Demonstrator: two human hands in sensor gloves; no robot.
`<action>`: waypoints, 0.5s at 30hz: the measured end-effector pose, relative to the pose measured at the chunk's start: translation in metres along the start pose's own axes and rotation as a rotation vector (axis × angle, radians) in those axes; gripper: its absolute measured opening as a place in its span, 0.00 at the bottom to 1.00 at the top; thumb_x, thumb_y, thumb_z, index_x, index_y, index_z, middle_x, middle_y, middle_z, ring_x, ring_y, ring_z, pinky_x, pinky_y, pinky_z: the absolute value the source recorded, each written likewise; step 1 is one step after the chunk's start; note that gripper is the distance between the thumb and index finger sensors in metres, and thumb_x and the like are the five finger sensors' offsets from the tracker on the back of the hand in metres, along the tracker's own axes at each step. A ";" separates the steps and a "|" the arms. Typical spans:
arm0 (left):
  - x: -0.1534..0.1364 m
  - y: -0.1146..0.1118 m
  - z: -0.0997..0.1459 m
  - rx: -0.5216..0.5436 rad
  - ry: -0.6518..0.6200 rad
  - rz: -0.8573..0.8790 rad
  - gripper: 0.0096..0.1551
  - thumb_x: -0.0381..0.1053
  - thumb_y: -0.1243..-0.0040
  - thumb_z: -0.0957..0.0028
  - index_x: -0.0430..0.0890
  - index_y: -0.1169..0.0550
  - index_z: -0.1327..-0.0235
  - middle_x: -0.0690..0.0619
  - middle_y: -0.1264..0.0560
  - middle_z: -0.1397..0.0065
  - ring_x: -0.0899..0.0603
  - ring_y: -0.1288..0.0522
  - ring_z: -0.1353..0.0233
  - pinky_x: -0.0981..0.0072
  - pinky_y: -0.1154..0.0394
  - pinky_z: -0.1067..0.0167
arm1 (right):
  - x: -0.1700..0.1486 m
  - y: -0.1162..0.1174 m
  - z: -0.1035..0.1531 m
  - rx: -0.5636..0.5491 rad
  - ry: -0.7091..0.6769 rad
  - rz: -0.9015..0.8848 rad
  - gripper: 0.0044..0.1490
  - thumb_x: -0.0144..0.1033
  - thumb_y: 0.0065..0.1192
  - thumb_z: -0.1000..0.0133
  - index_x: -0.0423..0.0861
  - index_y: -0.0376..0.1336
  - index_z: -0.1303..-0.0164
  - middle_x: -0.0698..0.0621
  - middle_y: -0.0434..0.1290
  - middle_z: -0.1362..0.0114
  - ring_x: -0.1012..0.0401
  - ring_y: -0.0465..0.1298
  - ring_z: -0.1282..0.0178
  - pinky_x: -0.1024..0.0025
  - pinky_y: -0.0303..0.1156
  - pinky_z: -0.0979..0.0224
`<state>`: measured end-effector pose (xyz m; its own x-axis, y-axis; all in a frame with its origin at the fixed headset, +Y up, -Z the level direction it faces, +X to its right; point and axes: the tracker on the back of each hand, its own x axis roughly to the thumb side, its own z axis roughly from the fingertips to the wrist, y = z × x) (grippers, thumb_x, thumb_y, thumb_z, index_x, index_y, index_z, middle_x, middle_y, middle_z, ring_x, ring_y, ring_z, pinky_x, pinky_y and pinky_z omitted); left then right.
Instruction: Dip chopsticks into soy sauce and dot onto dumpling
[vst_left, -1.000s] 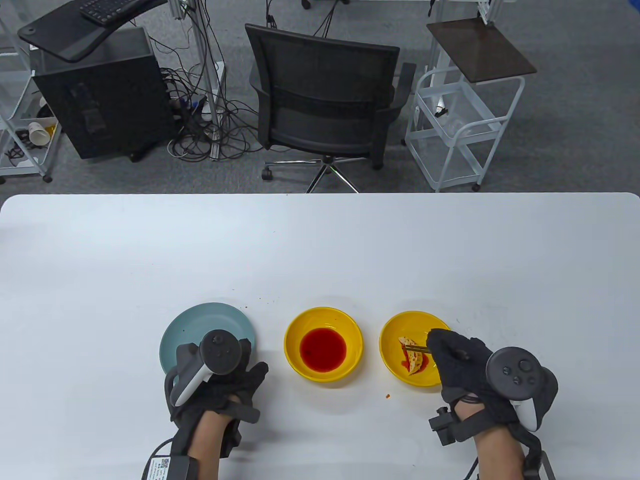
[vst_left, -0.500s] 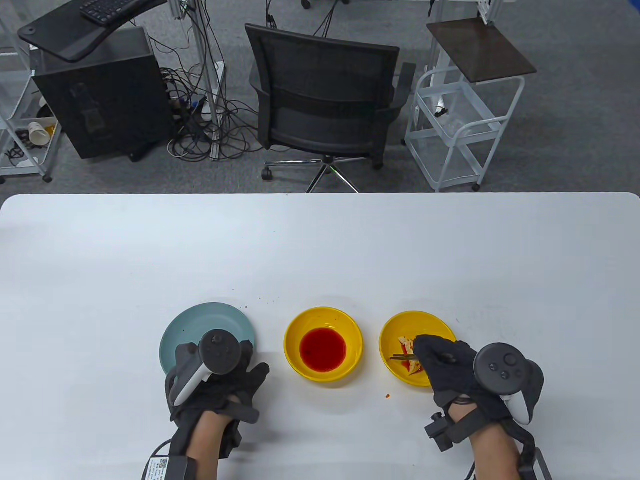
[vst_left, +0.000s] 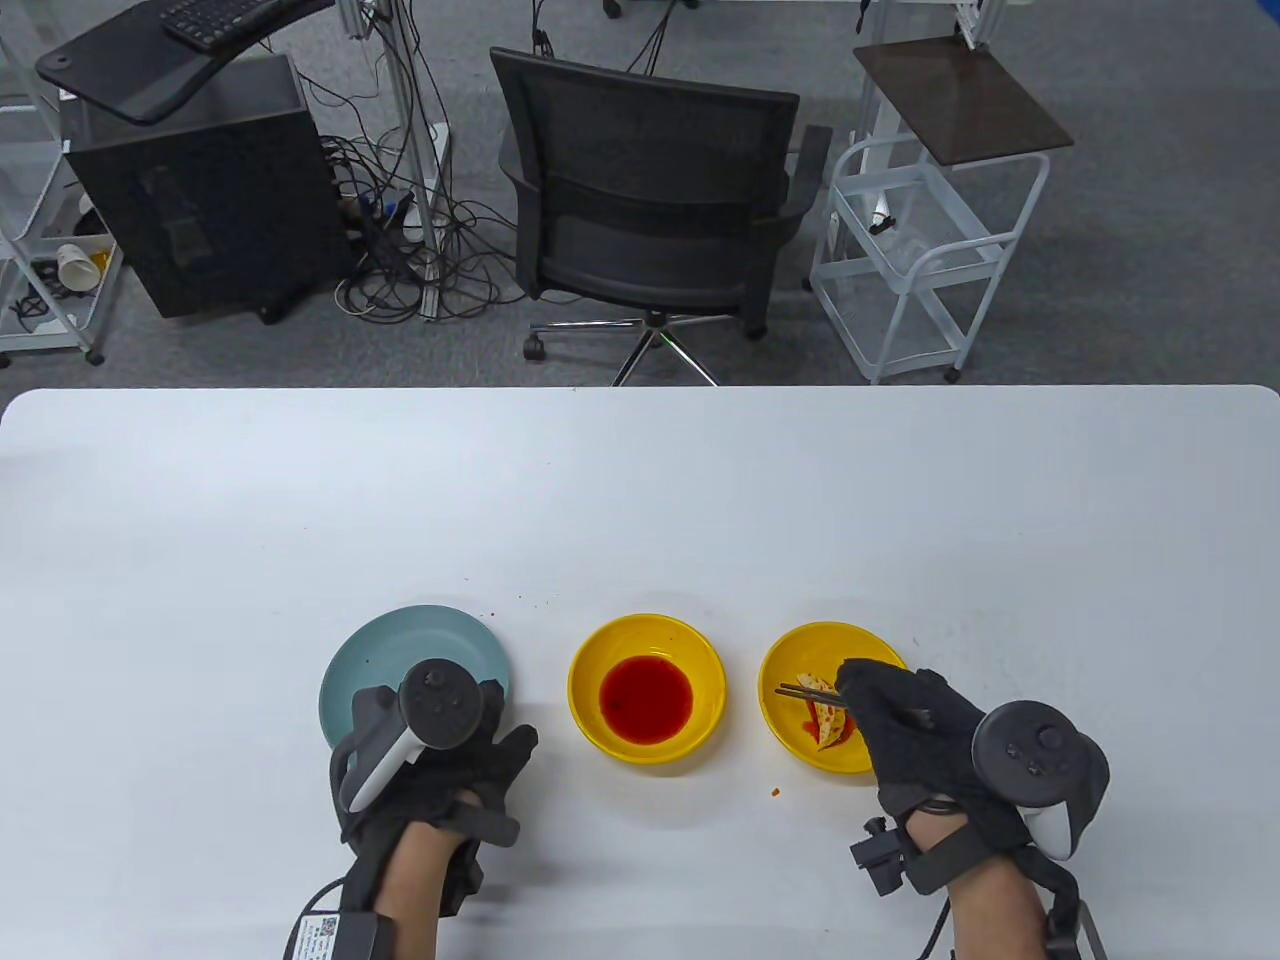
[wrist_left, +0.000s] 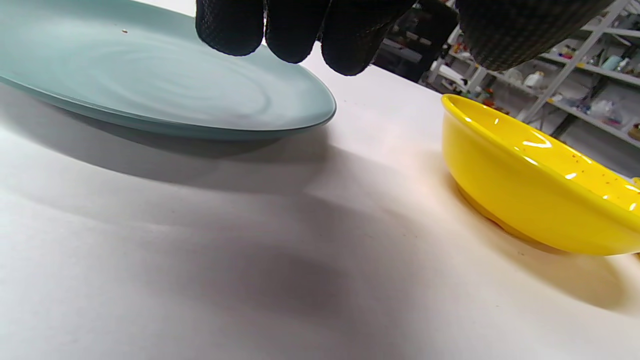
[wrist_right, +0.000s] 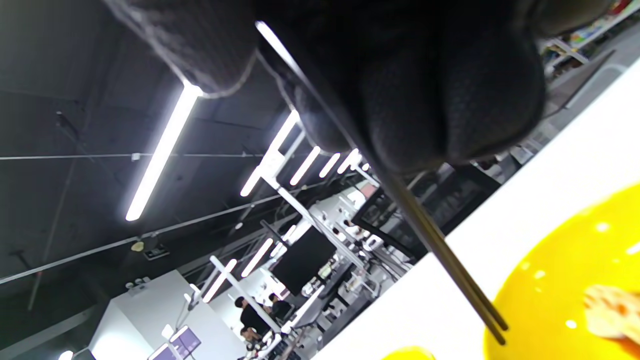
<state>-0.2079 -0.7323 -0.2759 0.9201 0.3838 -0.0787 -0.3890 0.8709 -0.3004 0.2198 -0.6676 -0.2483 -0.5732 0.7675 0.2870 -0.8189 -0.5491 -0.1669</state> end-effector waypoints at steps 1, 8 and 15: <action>0.000 0.000 0.000 0.003 -0.001 0.003 0.46 0.71 0.45 0.48 0.47 0.33 0.21 0.46 0.40 0.16 0.29 0.38 0.19 0.23 0.51 0.28 | 0.003 0.001 0.001 -0.009 -0.025 -0.006 0.35 0.53 0.59 0.50 0.39 0.73 0.46 0.37 0.83 0.47 0.40 0.83 0.53 0.27 0.60 0.29; -0.001 0.000 0.000 0.005 0.004 0.000 0.46 0.71 0.45 0.48 0.47 0.33 0.21 0.46 0.41 0.16 0.28 0.38 0.19 0.23 0.51 0.28 | 0.020 0.018 0.007 0.006 -0.159 0.037 0.32 0.52 0.61 0.50 0.45 0.72 0.42 0.41 0.84 0.44 0.41 0.83 0.50 0.27 0.60 0.28; -0.001 0.001 0.000 0.006 0.007 -0.004 0.46 0.71 0.45 0.48 0.47 0.33 0.21 0.46 0.41 0.16 0.28 0.39 0.19 0.23 0.51 0.28 | 0.037 0.041 0.014 0.064 -0.262 0.058 0.32 0.52 0.62 0.50 0.47 0.72 0.41 0.42 0.84 0.43 0.42 0.83 0.48 0.27 0.60 0.27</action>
<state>-0.2086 -0.7320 -0.2759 0.9220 0.3777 -0.0846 -0.3853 0.8744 -0.2950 0.1660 -0.6665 -0.2312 -0.5851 0.6272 0.5141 -0.7766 -0.6160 -0.1322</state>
